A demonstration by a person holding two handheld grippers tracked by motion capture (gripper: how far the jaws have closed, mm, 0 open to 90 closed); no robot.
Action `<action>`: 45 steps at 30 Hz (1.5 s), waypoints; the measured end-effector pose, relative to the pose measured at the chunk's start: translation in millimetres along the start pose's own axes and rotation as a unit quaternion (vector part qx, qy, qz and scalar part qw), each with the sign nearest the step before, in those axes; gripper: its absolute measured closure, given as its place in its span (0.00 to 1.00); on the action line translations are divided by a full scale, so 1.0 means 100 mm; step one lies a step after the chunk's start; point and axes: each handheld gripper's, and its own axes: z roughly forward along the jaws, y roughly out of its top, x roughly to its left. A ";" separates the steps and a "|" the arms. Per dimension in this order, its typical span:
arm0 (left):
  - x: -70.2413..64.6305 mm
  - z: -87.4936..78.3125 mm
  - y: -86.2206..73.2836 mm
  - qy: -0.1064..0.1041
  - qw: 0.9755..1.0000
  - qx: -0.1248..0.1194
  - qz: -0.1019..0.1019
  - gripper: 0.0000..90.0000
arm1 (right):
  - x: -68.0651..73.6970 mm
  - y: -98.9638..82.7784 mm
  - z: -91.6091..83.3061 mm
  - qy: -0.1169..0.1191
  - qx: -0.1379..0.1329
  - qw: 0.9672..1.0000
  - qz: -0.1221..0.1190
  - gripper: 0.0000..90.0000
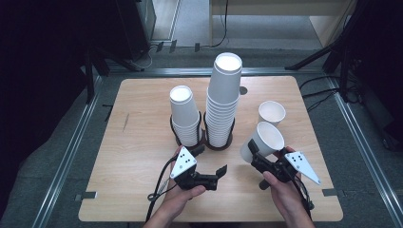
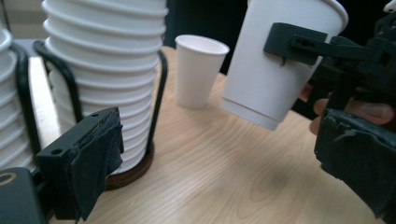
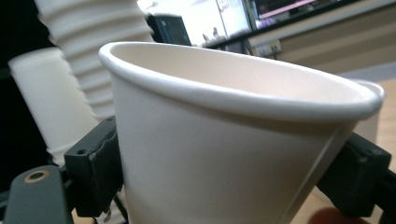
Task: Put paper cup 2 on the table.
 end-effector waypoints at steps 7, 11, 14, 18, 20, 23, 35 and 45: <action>0.05 0.02 -0.05 0.020 0.999 0.025 0.006 0.02 | -0.01 -0.14 0.08 -0.028 0.014 0.993 -0.111 0.14; 0.08 0.02 -0.08 0.030 0.999 0.030 0.004 0.02 | -0.03 -0.23 0.13 -0.039 0.033 0.988 -0.145 0.14; 0.11 0.02 -0.09 0.039 0.999 0.037 -0.002 0.02 | -0.05 -0.28 0.16 -0.045 0.049 0.984 -0.163 0.14; 0.17 0.01 -0.11 0.049 0.998 0.046 -0.009 0.02 | -0.07 -0.33 0.20 -0.047 0.067 0.976 -0.204 0.14; 0.18 0.01 -0.11 0.052 0.997 0.049 -0.011 0.02 | -0.09 -0.36 0.21 -0.042 0.070 0.973 -0.217 0.14; 0.19 0.02 -0.12 0.053 0.997 0.050 -0.013 0.02 | -0.11 -0.40 0.23 -0.035 0.072 0.968 -0.240 0.14; 0.19 0.03 -0.14 0.054 0.997 0.054 -0.013 0.02 | -0.19 -0.47 0.26 -0.022 0.098 0.959 -0.264 0.14; 0.19 0.04 -0.15 0.054 0.997 0.055 -0.014 0.02 | -0.24 -0.43 0.23 -0.013 0.124 0.960 -0.251 0.12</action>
